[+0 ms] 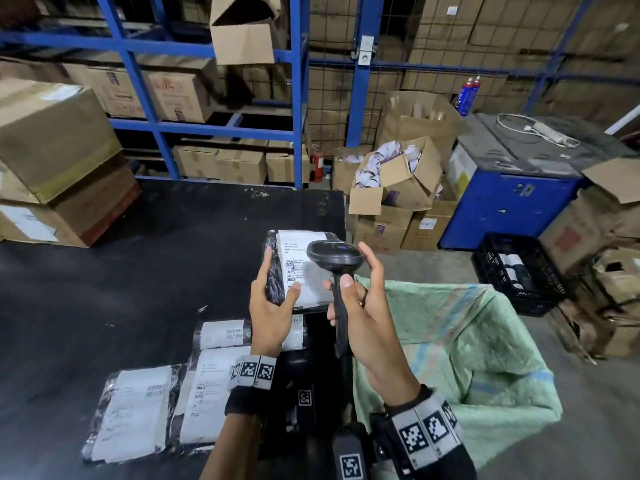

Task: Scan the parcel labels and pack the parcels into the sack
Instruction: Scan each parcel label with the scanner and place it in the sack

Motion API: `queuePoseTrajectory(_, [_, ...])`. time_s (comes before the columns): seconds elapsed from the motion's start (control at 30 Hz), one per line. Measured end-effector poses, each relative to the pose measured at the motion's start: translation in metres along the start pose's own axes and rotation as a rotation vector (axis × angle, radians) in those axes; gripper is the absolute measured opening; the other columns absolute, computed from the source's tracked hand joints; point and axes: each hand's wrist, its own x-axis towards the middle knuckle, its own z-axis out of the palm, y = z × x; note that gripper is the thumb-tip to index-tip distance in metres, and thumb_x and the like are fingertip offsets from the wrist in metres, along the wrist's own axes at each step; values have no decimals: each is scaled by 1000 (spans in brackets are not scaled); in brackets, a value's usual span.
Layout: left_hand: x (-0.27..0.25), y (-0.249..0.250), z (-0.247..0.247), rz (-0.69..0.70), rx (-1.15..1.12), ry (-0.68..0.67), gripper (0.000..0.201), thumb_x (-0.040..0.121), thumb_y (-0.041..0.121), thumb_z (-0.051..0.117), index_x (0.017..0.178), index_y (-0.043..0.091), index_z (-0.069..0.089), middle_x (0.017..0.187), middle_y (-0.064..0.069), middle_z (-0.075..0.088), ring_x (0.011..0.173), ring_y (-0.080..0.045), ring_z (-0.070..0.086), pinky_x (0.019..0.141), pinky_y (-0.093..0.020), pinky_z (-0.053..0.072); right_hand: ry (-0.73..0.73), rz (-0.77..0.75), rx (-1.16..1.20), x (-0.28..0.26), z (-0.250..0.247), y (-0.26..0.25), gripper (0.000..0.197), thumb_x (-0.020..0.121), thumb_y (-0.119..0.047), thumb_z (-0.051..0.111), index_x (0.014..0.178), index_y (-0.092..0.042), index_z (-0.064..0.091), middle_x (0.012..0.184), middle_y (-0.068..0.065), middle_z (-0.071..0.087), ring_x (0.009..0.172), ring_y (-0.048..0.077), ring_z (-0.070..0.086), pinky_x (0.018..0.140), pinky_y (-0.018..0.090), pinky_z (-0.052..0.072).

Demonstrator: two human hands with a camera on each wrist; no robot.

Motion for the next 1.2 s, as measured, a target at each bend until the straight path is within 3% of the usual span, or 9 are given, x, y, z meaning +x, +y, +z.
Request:
queuePoseTrajectory(0.17, [-6,6,-1,17,-18,-1,81,91,3,74,157,37,40,147,16,54,142,-9,49,121,-42,40,-8,-2,3,-4,1,-1,50,103,-40,43,146,-53,22,107,14,68,71,17,57,84,42,56])
queuePoseTrajectory(0.27, [-9,8,-4,22,-11,14,81,91,4,76,156,37,41,148,14,54,143,-11,49,121,-46,40,-15,-16,4,-9,3,-2,49,103,-39,43,145,-54,23,107,16,67,71,17,57,83,42,56])
queuePoseTrajectory(0.53, [-24,15,-19,40,24,9,80,87,22,77,155,43,40,143,11,56,140,-17,51,119,-51,41,-9,-49,-18,-20,7,2,50,103,-41,42,147,-53,21,104,10,69,69,18,58,82,43,56])
queuePoseTrajectory(0.67, [-37,21,-32,55,36,20,79,87,25,77,156,41,41,149,14,54,144,-17,48,120,-53,39,7,-68,-50,-29,5,7,51,105,-39,39,150,-48,17,83,10,61,70,15,60,79,24,55])
queuePoseTrajectory(0.77, [-49,25,-47,85,80,26,78,90,20,77,156,40,40,150,16,52,144,-16,46,121,-52,38,17,-55,-56,-37,4,14,51,105,-36,39,151,-46,18,83,2,61,70,15,60,74,16,53])
queuePoseTrajectory(0.83, [-56,26,-60,94,95,36,79,92,15,77,156,40,40,151,16,52,144,-16,46,122,-52,37,28,-45,-61,-41,3,24,51,106,-33,39,152,-43,18,87,3,65,69,15,58,72,14,52])
queuePoseTrajectory(0.93, [-67,28,-80,80,113,72,80,92,5,76,156,39,42,149,18,53,144,-12,46,123,-51,36,51,-18,-70,-47,3,48,51,106,-28,40,152,-40,20,101,8,70,64,14,56,71,20,53])
queuePoseTrajectory(1.03, [-77,26,-99,34,114,117,80,91,3,76,154,40,44,141,15,54,140,-5,49,122,-47,39,69,15,-138,-54,5,80,51,106,-26,41,152,-37,22,101,6,69,61,14,56,72,31,55])
queuePoseTrajectory(1.2, [-93,23,-129,-26,137,149,80,90,10,77,153,45,44,150,8,53,144,-14,47,121,-50,38,81,121,-221,-66,15,146,47,104,-27,42,146,-43,28,99,4,69,55,13,56,63,39,54])
